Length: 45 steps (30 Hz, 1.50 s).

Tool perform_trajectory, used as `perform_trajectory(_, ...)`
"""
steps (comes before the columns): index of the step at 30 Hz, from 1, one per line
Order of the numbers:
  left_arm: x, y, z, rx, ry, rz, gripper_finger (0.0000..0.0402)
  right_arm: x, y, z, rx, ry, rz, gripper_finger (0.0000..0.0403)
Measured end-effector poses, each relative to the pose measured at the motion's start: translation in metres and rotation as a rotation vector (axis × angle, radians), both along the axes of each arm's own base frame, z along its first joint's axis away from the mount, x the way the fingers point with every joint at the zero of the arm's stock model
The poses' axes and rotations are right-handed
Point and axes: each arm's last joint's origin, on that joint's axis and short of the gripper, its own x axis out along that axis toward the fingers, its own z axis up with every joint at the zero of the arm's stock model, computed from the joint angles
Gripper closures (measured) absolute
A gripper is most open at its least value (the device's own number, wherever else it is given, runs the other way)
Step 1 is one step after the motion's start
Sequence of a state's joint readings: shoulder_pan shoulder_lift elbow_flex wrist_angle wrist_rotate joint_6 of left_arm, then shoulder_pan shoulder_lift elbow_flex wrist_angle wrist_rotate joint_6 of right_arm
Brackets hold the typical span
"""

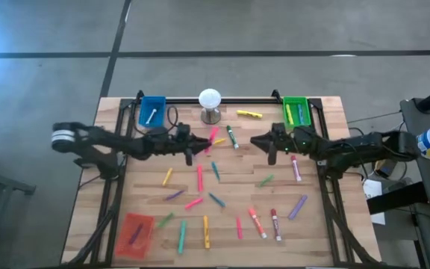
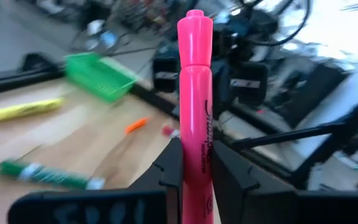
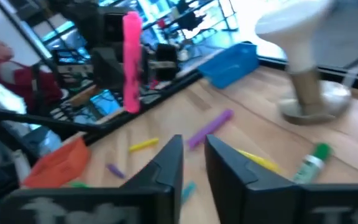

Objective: Pick & Place Markers
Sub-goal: Put the top pink highlighter pen into the green bin

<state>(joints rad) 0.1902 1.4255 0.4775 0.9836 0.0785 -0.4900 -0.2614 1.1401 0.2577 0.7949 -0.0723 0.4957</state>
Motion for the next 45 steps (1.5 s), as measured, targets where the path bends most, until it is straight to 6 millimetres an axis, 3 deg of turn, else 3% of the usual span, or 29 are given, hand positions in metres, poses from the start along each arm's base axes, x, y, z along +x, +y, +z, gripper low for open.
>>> perform_trajectory(5, 0.023, 0.003, -0.01, 0.031, -0.029, -0.061, 0.0352, 0.028, 0.003, 0.018, -0.002, -0.029, 0.044, 0.0267)
perform_trajectory(9, 0.042, 0.005, -0.005, 0.07, -0.049, -0.095, 0.0352, 0.051, 0.004, 0.027, 0.02, -0.043, 0.063, 0.0225)
perform_trajectory(15, 0.056, 0.006, 0.007, 0.109, -0.094, -0.145, 0.0352, 0.071, 0.004, 0.036, 0.004, -0.107, 0.073, 0.0199)
perform_trajectory(21, 0.056, 0.006, 0.009, 0.126, -0.098, -0.151, 0.0352, 0.077, 0.003, 0.04, -0.014, -0.175, 0.071, 0.0224)
perform_trajectory(30, 0.056, 0.006, 0.008, 0.131, -0.091, -0.151, 0.0351, 0.09, 0.001, 0.048, -0.049, -0.204, 0.093, 0.0317)
perform_trajectory(33, 0.056, 0.006, 0.009, 0.118, -0.09, -0.131, 0.0343, 0.089, 0.001, 0.05, -0.057, -0.205, 0.103, 0.0341)
perform_trajectory(37, 0.052, 0.006, 0.009, 0.126, -0.07, -0.124, 0.0313, 0.078, -0.002, 0.058, -0.053, -0.179, 0.097, 0.0344)
perform_trajectory(40, 0.046, 0.006, 0.007, 0.149, -0.048, -0.11, 0.0294, 0.063, -0.01, 0.071, -0.052, -0.102, 0.058, 0.034)
perform_trajectory(45, 0.035, 0.009, -0.001, 0.157, -0.024, -0.099, 0.0287, 0.023, -0.034, 0.092, -0.03, 0.186, -0.113, 0.0338)
